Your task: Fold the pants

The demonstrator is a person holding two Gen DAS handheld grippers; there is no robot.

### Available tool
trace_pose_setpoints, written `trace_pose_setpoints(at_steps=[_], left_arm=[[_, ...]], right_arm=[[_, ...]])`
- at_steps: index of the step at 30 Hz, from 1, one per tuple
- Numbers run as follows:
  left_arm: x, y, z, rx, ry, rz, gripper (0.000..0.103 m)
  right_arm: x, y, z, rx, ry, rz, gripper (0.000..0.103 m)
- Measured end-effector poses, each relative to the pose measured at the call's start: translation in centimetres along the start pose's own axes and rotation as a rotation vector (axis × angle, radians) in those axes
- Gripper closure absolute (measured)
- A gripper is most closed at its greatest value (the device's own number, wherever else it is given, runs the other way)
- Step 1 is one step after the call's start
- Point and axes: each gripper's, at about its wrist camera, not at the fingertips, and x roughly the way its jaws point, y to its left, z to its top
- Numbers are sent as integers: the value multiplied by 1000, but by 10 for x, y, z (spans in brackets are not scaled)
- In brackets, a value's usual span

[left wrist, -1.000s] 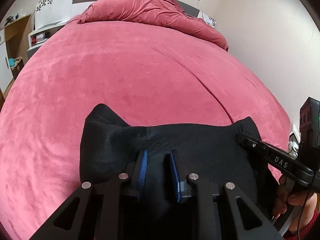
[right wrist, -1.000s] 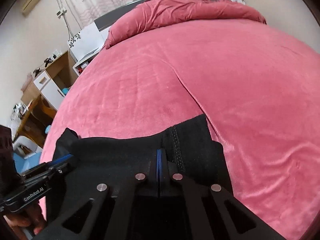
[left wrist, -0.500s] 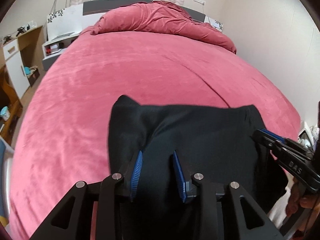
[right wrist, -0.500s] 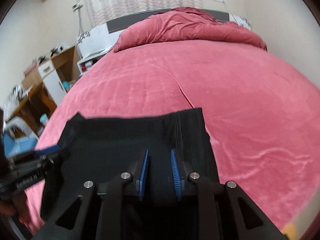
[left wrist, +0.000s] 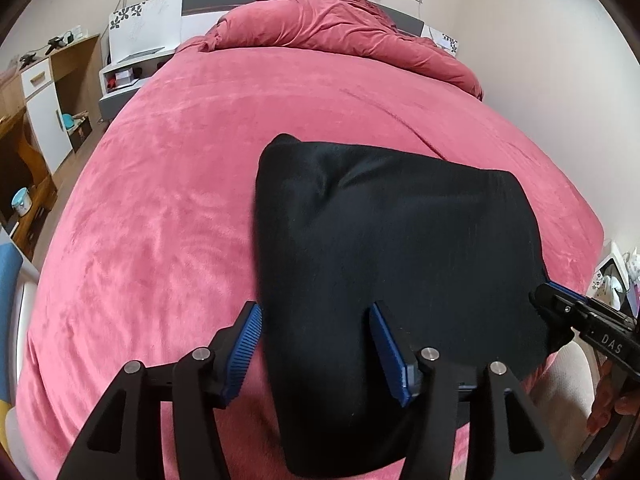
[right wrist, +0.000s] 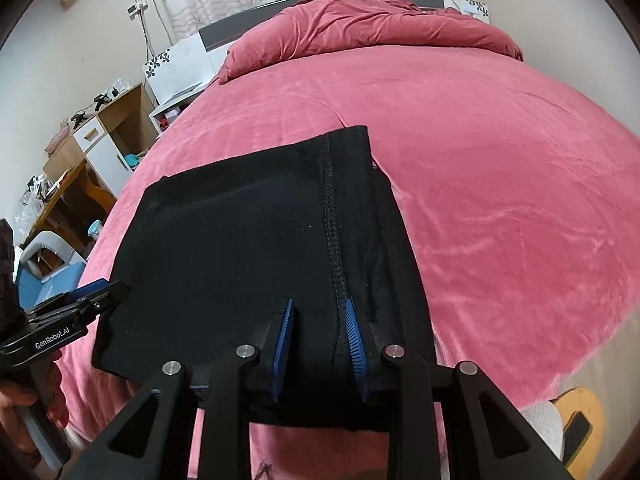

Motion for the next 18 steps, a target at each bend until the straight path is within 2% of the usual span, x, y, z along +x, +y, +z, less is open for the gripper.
trace_pose_setpoints(at_steps=[2,4,6,8,10,14,16,18], left_arm=[[0,1,0,0,6,2,41],[0,3,0,-7,15,-6,39],[1,8,0,-25,27,-25,38],[4,15,1,-51,42,-52,33],[7,19,1,-67,57,-74,29],[12,28,3,-104,95,-149,28],[16,33,4,-120,121,-199,28],[18,37,5,-125,138,-239,28]], right_arm=[[-1,-2,2,-1,7,-6,75],[-3,-5,5,-1,8,-31,68],[-5,-11,9,11,-2,-52,40],[-7,-21,12,43,-11,-34,30],[-3,-32,16,74,13,-8,30],[8,-41,24,83,76,47,27],[13,-43,26,78,93,80,21],[18,-45,29,76,110,120,9]])
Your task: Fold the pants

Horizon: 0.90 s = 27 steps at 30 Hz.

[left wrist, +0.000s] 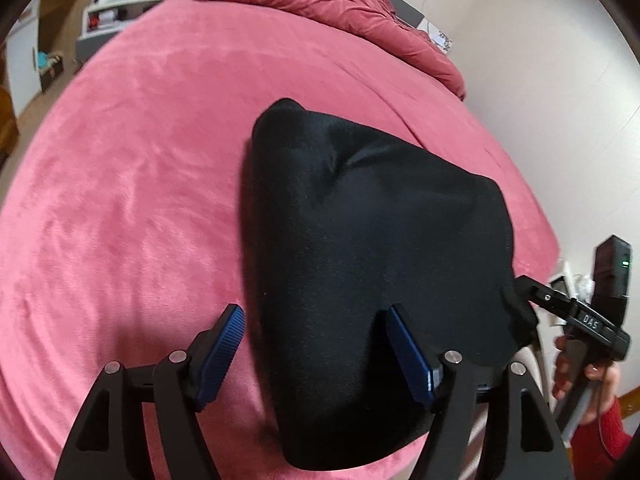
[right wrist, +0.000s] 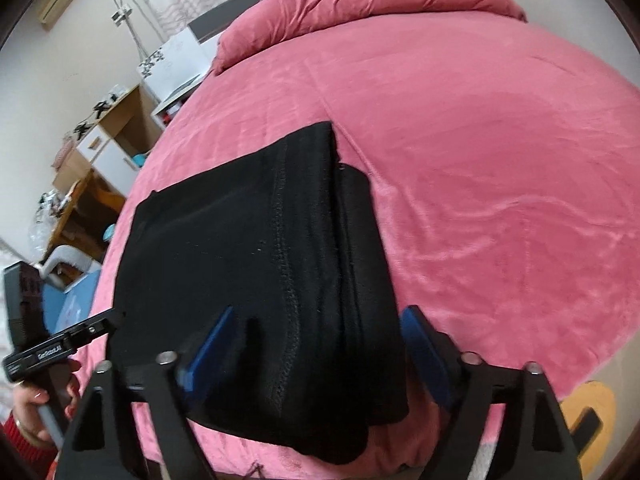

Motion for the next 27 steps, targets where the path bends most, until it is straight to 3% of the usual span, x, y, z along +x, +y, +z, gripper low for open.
trace_pose_setpoints(at_steps=[2,17,23,27], left_arm=[[2,3,2,1,23,-38,27],[13,36,8,-29,145,-286,26],[28,38,19,-83,167,-307,26],[44,39,23,-137,181,-344,26]], right_arm=[[5,-2,5,1,16,32,4],[52,-55,12,256,165,254,4],[60,-64,11,321,174,321,5],[67,-65,13,331,170,331,14]])
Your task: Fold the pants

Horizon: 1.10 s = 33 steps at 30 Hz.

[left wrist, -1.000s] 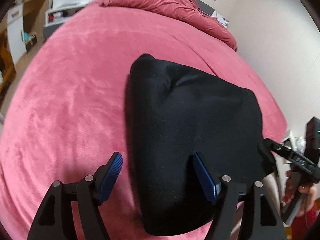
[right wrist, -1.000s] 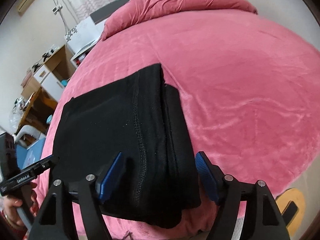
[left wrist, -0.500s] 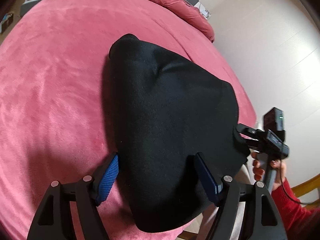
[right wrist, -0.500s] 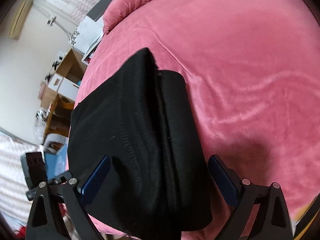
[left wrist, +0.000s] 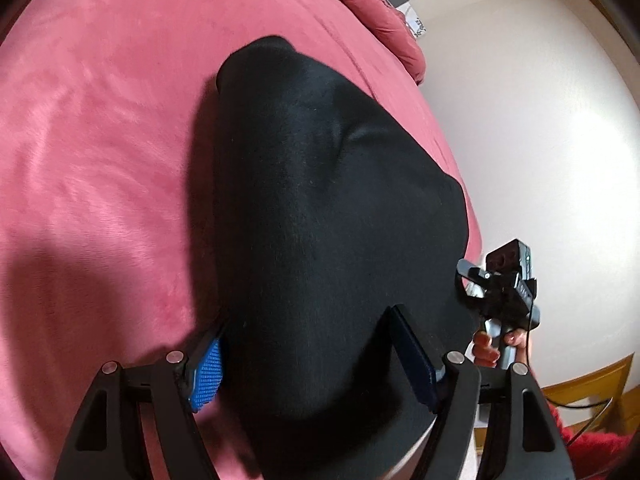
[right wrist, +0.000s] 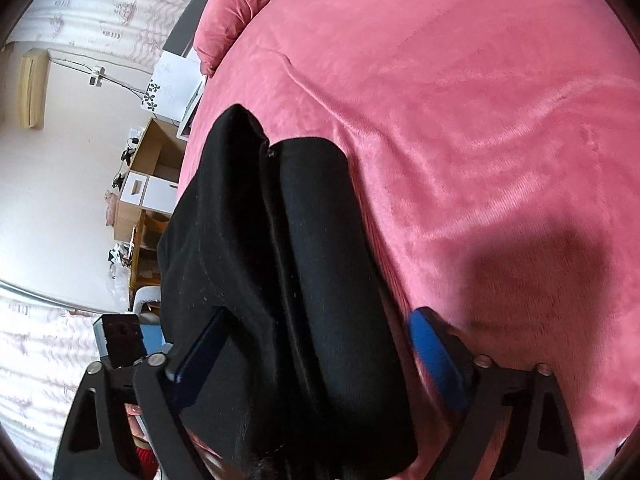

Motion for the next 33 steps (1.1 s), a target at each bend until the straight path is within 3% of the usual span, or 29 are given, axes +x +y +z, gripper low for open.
trace_pose_setpoints(at_steps=[2,5,12,15,21,27,33], left_arm=[[5,0,-1,-5,-2,-12,26],[2,1,-8,-3,-12,-16,26],[-3,2,-25,-5,9,-23,28],[-1,-6,-21,-3,5,-4,38],[-13,-37,-27,136,-17,87,54],[-22,-68,-33,227,-51,153,58],[-43,-92,-30,332,-121,224,58]], right_arm=[[5,1,3,3,-3,15,15],[7,0,9,12,8,51,25],[7,-1,0,-30,9,60,28],[11,9,-1,-53,8,19,29],[6,38,-10,-180,-20,-66,44],[1,68,-17,-267,-57,-93,52],[6,92,-12,-310,-96,-69,54]])
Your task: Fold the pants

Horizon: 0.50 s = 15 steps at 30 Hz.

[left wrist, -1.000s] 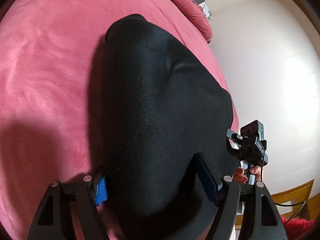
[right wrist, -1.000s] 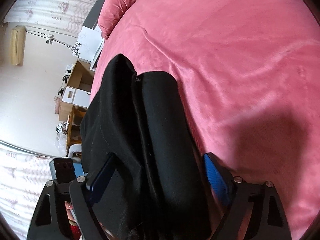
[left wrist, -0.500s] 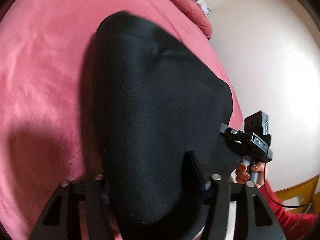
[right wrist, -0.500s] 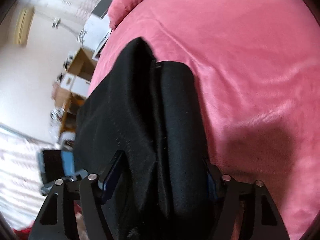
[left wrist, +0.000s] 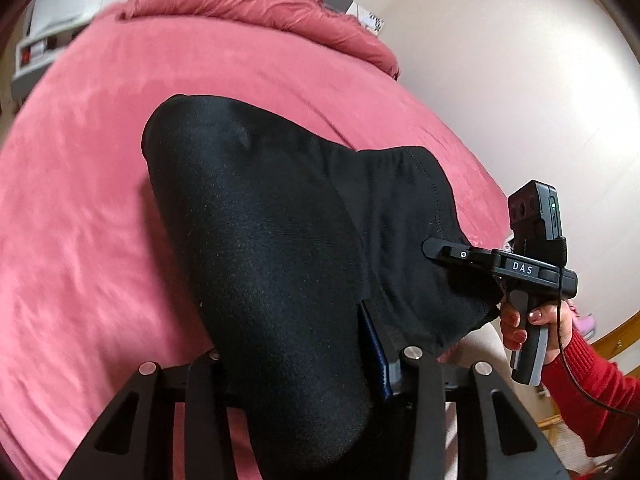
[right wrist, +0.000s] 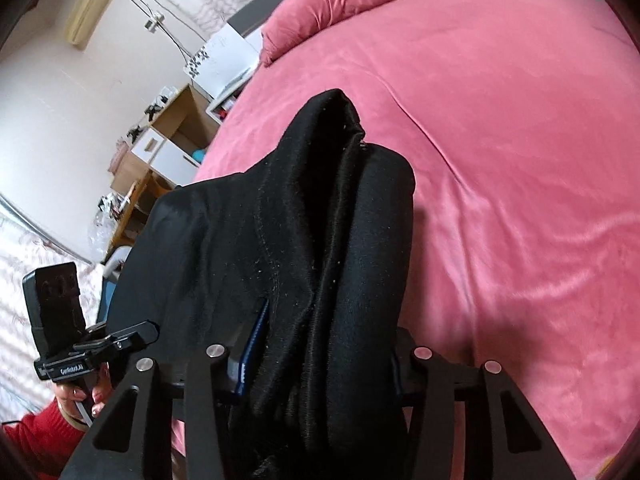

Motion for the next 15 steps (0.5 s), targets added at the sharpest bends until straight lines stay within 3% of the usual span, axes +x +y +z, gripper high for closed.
trace_pose_setpoints(at_steps=[15], left_arm=[[-23,18,34,-16,-96,99,58]], right_arm=[[27,31,73,-40,-78,7,54]])
